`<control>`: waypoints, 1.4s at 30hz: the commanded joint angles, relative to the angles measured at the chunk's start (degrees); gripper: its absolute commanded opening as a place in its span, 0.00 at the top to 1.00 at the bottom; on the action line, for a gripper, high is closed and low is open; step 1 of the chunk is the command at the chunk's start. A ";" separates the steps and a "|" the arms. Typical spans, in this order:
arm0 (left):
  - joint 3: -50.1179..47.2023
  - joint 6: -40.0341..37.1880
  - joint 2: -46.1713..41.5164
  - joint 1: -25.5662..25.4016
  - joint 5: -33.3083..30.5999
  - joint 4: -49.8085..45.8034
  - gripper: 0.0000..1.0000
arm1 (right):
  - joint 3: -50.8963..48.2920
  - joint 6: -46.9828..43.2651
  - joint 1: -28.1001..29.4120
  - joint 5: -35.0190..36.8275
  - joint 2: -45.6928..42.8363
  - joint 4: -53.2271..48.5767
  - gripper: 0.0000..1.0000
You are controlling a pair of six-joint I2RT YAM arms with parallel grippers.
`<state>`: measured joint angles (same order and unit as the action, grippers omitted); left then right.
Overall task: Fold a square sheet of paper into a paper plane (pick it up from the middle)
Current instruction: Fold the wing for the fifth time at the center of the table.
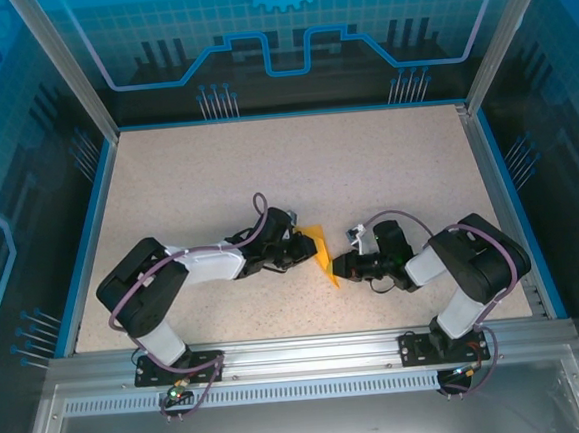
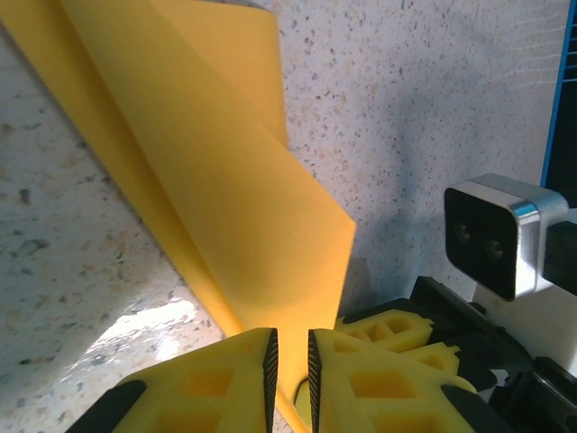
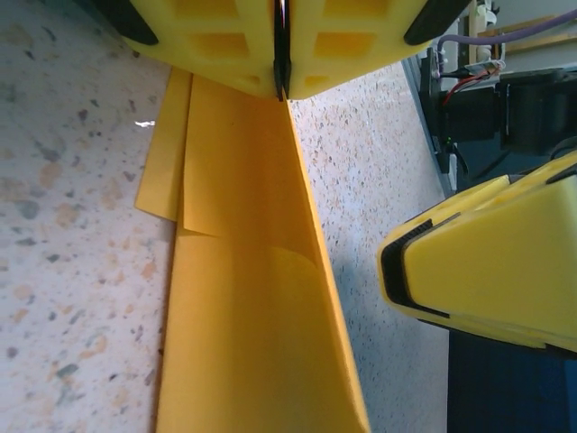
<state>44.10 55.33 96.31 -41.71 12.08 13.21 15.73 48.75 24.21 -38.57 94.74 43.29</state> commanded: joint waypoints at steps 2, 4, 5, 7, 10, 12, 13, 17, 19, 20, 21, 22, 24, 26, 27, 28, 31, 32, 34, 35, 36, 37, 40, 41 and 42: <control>2.35 -1.55 1.30 -0.57 2.19 2.00 0.80 | 0.18 -0.08 -1.75 0.65 0.09 -6.45 0.89; 2.63 -1.63 1.59 -0.79 2.48 2.38 0.80 | 0.32 -0.28 -1.79 0.47 0.26 -7.01 0.89; 2.90 -1.86 1.75 -0.87 2.51 2.32 0.80 | 0.66 -0.36 -1.84 0.54 0.36 -7.75 0.89; 3.44 -2.06 2.33 -0.95 3.02 2.26 0.79 | 1.17 -0.77 -1.89 0.12 0.76 -8.46 0.89; 3.97 -2.05 3.26 -1.09 3.38 2.33 0.80 | 2.09 -1.15 -1.97 -0.66 1.54 -9.71 0.89; 4.21 -2.06 3.75 -1.34 3.35 2.35 0.80 | 2.29 -1.19 -2.11 -1.06 2.32 -9.69 0.88; 4.35 -2.03 4.18 -1.27 3.22 2.43 0.80 | 2.52 -1.20 -2.09 -1.31 2.66 -10.00 0.88; 5.07 -2.34 5.43 -1.35 3.07 2.36 0.80 | 2.91 -1.05 -2.31 -1.98 4.20 -9.72 0.88; 5.29 -2.65 6.20 -1.26 2.95 2.35 0.80 | 3.01 -0.95 -2.53 -2.26 5.06 -9.31 0.88; 5.50 -2.83 6.59 -1.30 2.80 2.49 0.80 | 2.98 -0.78 -2.63 -2.38 5.46 -8.94 0.88; 5.62 -2.97 6.82 -1.29 2.74 2.61 0.80 | 3.03 -0.62 -2.67 -2.61 5.84 -8.62 0.88; 5.74 -3.15 7.13 -1.29 2.50 2.52 0.81 | 3.07 -0.59 -2.72 -2.65 6.04 -8.49 0.88; 6.13 -3.52 7.80 -1.30 2.01 1.99 0.81 | 3.01 -0.39 -2.78 -2.61 6.33 -8.43 0.87; 6.53 -3.81 8.56 -1.29 1.29 0.95 0.81 | 3.11 -0.25 -2.81 -2.50 6.17 -8.54 0.87; 6.60 -3.79 8.99 -1.30 1.06 1.00 0.81 | 3.15 -0.29 -2.78 -2.30 5.80 -8.92 0.86; 6.68 -3.87 9.40 -1.31 1.05 1.10 0.81 | 3.19 -0.32 -2.85 -2.00 5.47 -9.44 0.86; 6.97 -3.80 10.68 -1.31 1.11 1.26 0.82 | 3.56 -1.06 -2.79 -1.18 4.17 -11.61 0.84; 6.97 -3.66 10.91 -1.33 1.23 1.46 0.82 | 3.68 -1.27 -2.91 -0.90 3.82 -12.30 0.83; 6.97 -3.72 11.09 -1.34 1.06 1.45 0.82 | 3.72 -1.68 -2.81 -0.42 3.05 -13.91 0.83; 6.88 -3.69 11.09 -1.33 1.01 1.47 0.82 | 3.70 -1.95 -2.74 -0.09 2.38 -14.75 0.83; 6.88 -3.73 11.09 -1.32 0.87 1.39 0.82 | 3.70 -2.18 -2.80 0.17 1.74 -15.40 0.83; 6.97 -3.77 11.13 -1.27 0.87 1.28 0.82 | 3.70 -2.38 -2.80 0.17 1.23 -15.85 0.82; 7.14 -4.00 11.29 -1.24 0.87 1.11 0.82 | 4.09 -3.37 -2.15 0.62 -0.97 -18.45 0.80; 7.23 -3.94 11.35 -1.26 0.96 1.20 0.82 | 4.38 -3.88 -1.72 1.54 -2.04 -20.15 0.79; 7.30 -4.00 11.36 -1.14 1.05 1.32 0.82 | 4.72 -4.61 -1.23 2.15 -3.07 -21.65 0.77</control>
<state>49.93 53.17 106.56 -42.61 13.80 14.90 20.27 47.31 22.06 -42.52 93.30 30.85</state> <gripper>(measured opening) 0.185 0.218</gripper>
